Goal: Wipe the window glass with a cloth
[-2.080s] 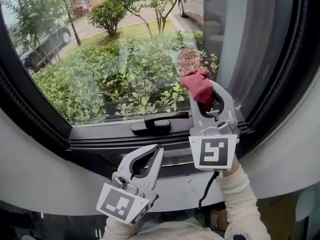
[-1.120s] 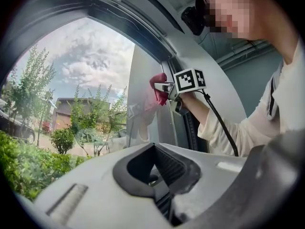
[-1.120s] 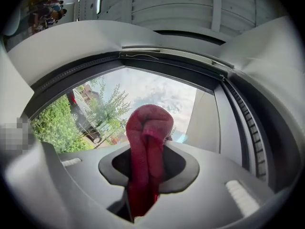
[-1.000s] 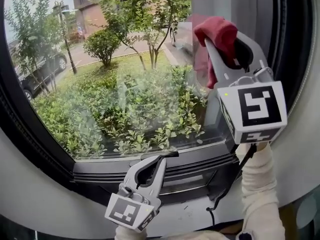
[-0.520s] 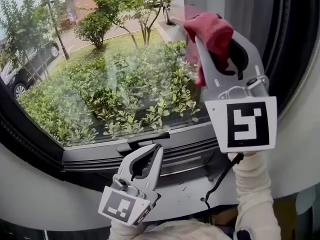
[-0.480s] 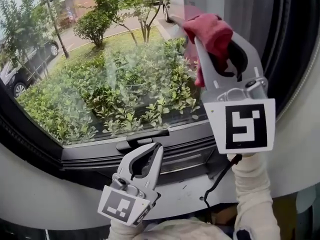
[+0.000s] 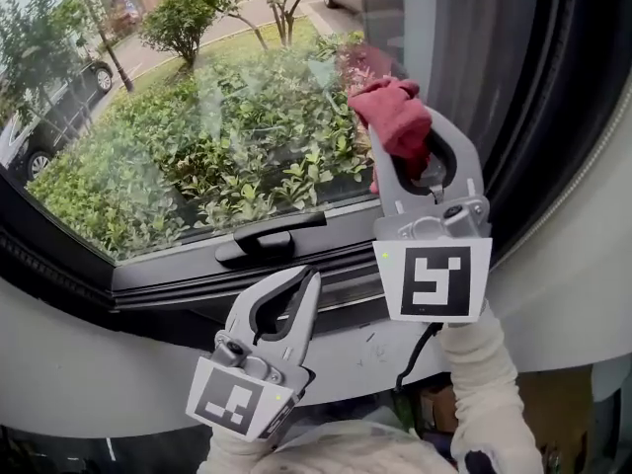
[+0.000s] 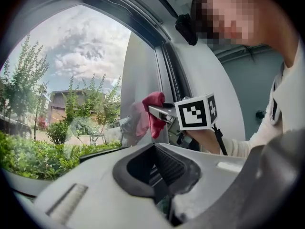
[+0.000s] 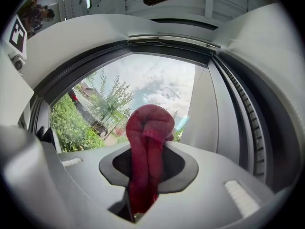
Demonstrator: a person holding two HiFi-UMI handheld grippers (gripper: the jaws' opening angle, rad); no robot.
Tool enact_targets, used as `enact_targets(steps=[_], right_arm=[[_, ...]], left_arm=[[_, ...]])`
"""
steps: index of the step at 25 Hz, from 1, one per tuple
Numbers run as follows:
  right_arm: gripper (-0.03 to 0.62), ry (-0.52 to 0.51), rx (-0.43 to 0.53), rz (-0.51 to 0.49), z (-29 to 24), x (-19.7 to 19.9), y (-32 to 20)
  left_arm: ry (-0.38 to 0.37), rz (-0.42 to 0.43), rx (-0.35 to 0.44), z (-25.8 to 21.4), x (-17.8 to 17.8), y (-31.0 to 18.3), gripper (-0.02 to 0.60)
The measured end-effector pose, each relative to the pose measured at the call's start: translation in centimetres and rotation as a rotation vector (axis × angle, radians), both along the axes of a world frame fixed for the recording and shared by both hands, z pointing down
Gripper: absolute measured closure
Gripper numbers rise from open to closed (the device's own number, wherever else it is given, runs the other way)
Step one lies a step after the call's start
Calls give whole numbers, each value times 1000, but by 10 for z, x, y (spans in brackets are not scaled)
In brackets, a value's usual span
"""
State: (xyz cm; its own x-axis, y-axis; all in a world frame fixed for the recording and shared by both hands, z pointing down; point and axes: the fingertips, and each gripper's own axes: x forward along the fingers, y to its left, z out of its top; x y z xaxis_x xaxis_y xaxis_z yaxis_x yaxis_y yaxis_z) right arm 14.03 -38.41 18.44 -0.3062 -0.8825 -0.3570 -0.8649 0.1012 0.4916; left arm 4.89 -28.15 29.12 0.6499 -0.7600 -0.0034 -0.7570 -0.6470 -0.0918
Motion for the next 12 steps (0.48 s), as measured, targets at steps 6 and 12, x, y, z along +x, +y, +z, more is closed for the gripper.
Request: enact_targets(steps=[6, 12], right_arm=[[474, -14, -59, 13, 30, -5, -2], [476, -50, -94, 16, 30, -2, -2]], left_arm=[[-7, -6, -7, 3, -6, 5, 580], [0, -33, 4, -4, -22, 17, 580]])
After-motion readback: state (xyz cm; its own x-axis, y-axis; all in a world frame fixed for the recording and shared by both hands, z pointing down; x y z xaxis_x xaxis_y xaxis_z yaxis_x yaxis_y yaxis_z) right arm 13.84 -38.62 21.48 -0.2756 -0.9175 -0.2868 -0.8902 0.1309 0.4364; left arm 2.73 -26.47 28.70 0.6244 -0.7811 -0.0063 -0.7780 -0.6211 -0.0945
